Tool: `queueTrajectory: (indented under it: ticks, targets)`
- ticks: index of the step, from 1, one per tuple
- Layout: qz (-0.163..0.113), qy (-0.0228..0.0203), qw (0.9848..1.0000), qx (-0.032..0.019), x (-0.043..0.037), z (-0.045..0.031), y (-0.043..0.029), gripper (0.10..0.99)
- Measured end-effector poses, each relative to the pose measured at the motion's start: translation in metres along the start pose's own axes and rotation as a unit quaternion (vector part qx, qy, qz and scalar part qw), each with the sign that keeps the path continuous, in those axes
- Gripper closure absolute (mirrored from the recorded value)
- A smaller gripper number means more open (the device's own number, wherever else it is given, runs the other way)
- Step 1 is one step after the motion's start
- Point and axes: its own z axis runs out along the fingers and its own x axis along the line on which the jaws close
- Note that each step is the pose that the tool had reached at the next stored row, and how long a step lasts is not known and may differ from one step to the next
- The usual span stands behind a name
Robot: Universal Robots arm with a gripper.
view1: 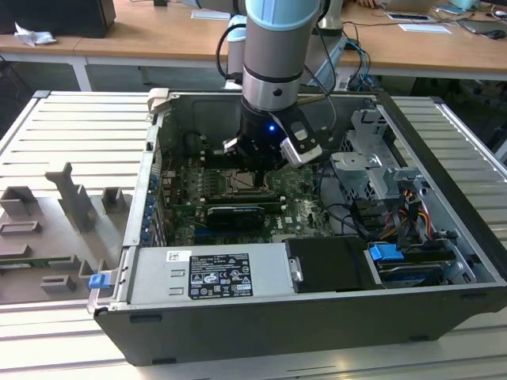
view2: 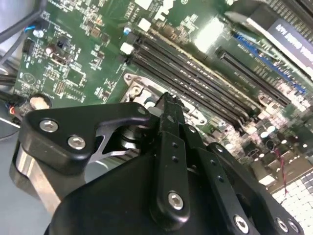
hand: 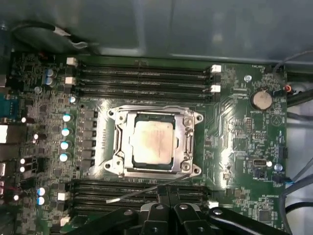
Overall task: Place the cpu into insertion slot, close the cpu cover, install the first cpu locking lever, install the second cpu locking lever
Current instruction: 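Install the second cpu locking lever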
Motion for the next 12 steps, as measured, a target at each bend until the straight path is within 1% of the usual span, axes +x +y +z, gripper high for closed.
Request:
queueTrajectory:
  ticks: [2,3,6,7,9,10,11,12]
  targets:
    - [0.000,0.0000,1.0000,-0.0001,0.0072,0.0005,-0.0005,0.980]
    - [0.000,0.0000,1.0000,-0.0001,0.0128,0.0008,-0.0006,0.980]
    - [-0.001,0.0000,1.0000,-0.0001,0.0255,0.0017,-0.0006,0.980]
    - [-0.002,0.0002,1.0000,-0.0001,0.0306,0.0043,-0.0005,0.980]
    - [-0.006,0.0006,1.0000,-0.0001,0.0322,0.0119,-0.0010,0.980]
    - [-0.006,0.0005,1.0000,-0.0010,0.0323,0.0135,-0.0013,0.980]
    - [-0.006,0.0005,1.0000,-0.0031,0.0324,0.0140,-0.0020,0.980]
    - [-0.006,0.0001,0.9999,-0.0087,0.0336,0.0145,-0.0036,0.980]
